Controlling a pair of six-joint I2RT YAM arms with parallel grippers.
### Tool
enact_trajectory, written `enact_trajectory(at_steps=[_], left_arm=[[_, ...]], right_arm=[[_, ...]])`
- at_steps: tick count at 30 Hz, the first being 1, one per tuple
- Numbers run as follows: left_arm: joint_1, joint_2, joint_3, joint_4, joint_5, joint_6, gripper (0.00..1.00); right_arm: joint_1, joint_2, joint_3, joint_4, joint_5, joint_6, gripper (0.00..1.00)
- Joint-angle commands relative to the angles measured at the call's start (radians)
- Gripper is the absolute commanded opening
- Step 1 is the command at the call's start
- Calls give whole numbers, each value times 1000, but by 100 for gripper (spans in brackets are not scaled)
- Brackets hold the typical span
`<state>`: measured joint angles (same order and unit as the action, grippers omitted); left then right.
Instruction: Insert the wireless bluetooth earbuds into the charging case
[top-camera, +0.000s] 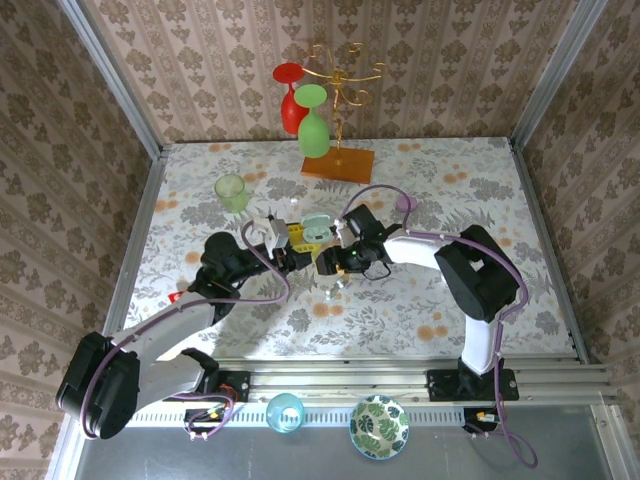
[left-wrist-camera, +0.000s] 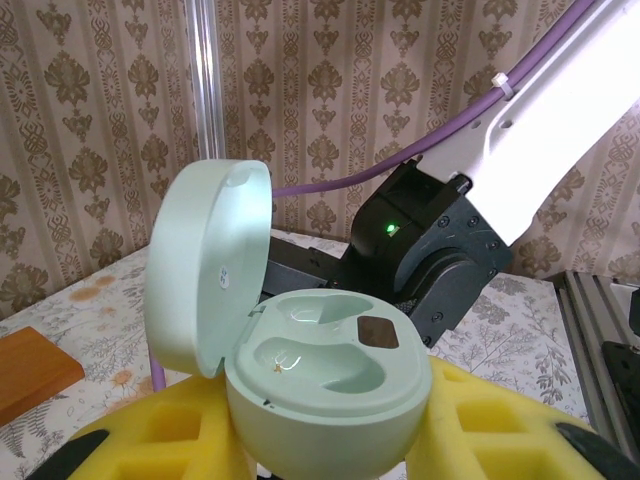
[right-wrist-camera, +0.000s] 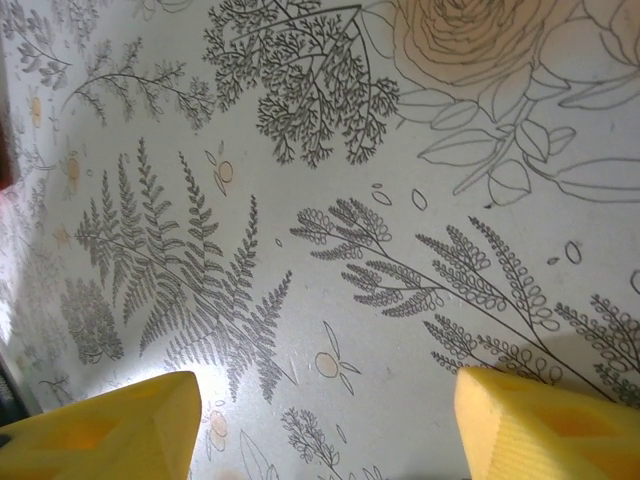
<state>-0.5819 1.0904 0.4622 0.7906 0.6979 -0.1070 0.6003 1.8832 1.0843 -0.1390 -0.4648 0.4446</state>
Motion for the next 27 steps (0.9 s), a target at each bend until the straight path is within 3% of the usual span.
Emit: enact_trajectory(at_steps=[1,10,20,27], left_arm=[[-7,-20,-7,7,-7,26,24],[-7,-60,1,-23,-12,37,23],[-7,-109,18,-104,-27,50,24],[-7,-110,21,-109,-27,56,24]], right_arm=[[20,-77,-14,-46,100,-35,72],[97,-127,-18,-209,483,-33,79],[197,-58,37,-347,622,-76,69],[205,-49,47,-393,694,-87,63]])
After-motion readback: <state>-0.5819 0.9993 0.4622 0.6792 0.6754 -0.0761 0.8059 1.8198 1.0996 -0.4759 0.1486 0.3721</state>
